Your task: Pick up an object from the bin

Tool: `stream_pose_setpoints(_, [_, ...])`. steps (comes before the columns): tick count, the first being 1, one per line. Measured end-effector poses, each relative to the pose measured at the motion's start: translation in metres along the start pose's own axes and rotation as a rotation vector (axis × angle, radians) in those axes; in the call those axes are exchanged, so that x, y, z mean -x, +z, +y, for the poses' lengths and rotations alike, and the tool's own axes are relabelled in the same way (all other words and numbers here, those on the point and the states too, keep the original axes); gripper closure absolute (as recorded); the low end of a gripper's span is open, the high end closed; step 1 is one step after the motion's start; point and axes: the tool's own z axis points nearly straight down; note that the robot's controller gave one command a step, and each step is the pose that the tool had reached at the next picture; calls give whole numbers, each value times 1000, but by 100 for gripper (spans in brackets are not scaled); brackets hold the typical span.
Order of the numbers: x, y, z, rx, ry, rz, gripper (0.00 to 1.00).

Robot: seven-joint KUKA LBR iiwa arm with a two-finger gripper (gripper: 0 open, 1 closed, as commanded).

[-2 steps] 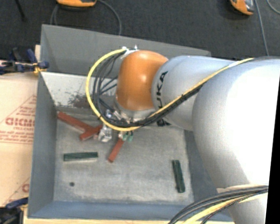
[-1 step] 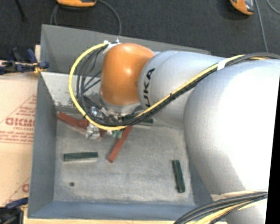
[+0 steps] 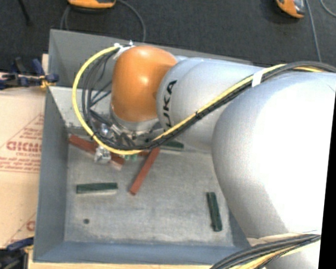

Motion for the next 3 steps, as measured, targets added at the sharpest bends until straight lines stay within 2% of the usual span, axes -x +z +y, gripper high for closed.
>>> stream_pose_setpoints(1, [-15,-44,-5,-5,10,12,100])
stream_pose_setpoints(2, [-40,-101,13,-4,39,5,100])
stream_pose_setpoints(3, [-22,-81,5,0,57,-7,100])
